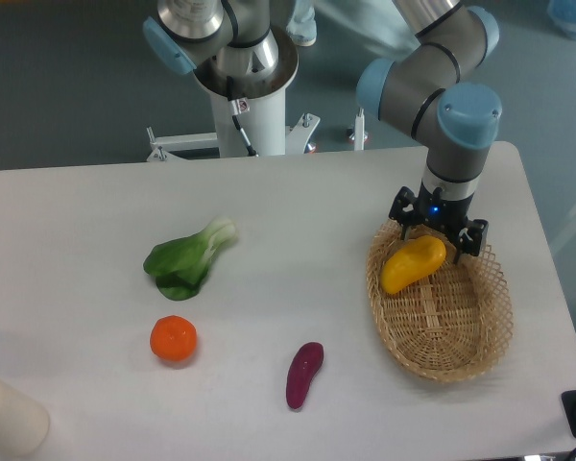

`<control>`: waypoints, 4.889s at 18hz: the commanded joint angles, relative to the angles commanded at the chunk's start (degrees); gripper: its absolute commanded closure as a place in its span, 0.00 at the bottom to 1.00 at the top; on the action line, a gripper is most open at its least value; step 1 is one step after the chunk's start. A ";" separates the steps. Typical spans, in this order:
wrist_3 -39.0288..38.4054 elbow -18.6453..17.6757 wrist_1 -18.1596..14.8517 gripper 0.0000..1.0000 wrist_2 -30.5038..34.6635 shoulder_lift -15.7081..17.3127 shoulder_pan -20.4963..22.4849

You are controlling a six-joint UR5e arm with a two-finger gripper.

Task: Pick up the mango from the basket
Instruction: 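Lower the open gripper over the yellow mango in the wicker basket, then close the gripper around the yellow mango, then lift the mango up and move it out over the basket rim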

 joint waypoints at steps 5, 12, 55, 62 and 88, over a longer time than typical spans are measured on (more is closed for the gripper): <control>3.60 -0.26 1.84 0.00 1.23 -1.49 -0.35; 5.19 -1.75 3.16 0.00 5.27 -2.20 -1.49; 5.19 1.14 5.63 0.53 4.40 -1.94 -2.11; 0.89 2.81 4.84 0.53 -5.62 2.10 -3.42; -10.19 4.66 4.22 0.53 -12.30 6.68 -9.14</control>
